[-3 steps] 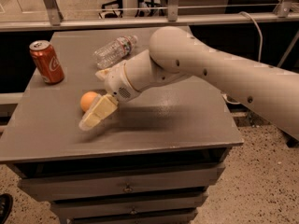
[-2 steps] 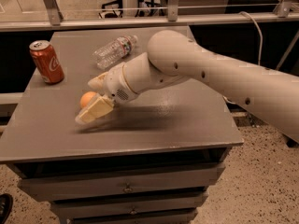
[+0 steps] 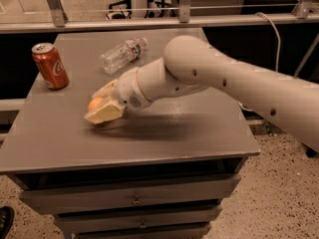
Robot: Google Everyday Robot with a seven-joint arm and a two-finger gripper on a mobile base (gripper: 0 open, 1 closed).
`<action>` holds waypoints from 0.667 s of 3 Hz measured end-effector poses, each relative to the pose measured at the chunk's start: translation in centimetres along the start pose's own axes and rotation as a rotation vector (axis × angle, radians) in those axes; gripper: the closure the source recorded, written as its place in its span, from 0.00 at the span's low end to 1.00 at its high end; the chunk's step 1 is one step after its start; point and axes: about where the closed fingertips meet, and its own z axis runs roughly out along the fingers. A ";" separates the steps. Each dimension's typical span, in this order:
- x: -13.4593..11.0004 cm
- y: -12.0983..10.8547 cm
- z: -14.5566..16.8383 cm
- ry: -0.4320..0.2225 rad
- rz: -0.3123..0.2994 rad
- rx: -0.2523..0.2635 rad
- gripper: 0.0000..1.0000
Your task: Pick orange
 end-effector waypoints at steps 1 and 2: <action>-2.4 -0.9 -2.9 -0.056 -0.032 0.025 1.00; -5.3 -1.4 -7.9 -0.149 -0.067 0.046 1.00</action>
Offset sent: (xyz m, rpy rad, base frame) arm 0.0095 -0.0781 0.1332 0.2325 -0.1390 -0.0036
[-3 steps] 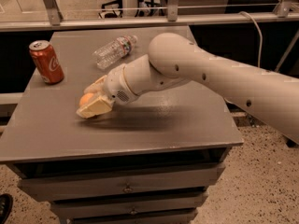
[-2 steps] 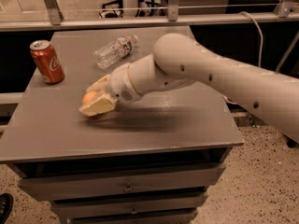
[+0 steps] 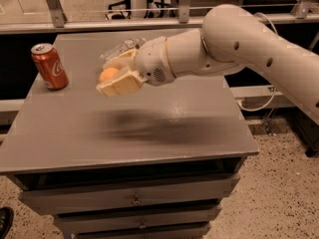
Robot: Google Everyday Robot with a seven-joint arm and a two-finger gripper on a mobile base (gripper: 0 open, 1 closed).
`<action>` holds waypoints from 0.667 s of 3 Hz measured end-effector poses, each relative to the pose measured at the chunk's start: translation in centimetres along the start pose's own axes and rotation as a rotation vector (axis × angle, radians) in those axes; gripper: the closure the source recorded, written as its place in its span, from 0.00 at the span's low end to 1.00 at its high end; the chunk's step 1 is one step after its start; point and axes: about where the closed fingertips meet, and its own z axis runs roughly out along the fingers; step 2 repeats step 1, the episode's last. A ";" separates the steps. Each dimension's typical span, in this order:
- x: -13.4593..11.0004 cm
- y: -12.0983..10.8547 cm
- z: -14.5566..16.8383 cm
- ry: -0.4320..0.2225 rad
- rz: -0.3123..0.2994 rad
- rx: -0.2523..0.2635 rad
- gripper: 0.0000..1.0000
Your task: Pick orange
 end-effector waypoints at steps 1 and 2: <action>0.0 0.0 0.0 0.000 0.000 0.000 1.00; 0.0 0.0 0.0 0.000 0.000 0.000 1.00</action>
Offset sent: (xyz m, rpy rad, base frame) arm 0.0000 0.0000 0.0000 0.0000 0.0000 0.0000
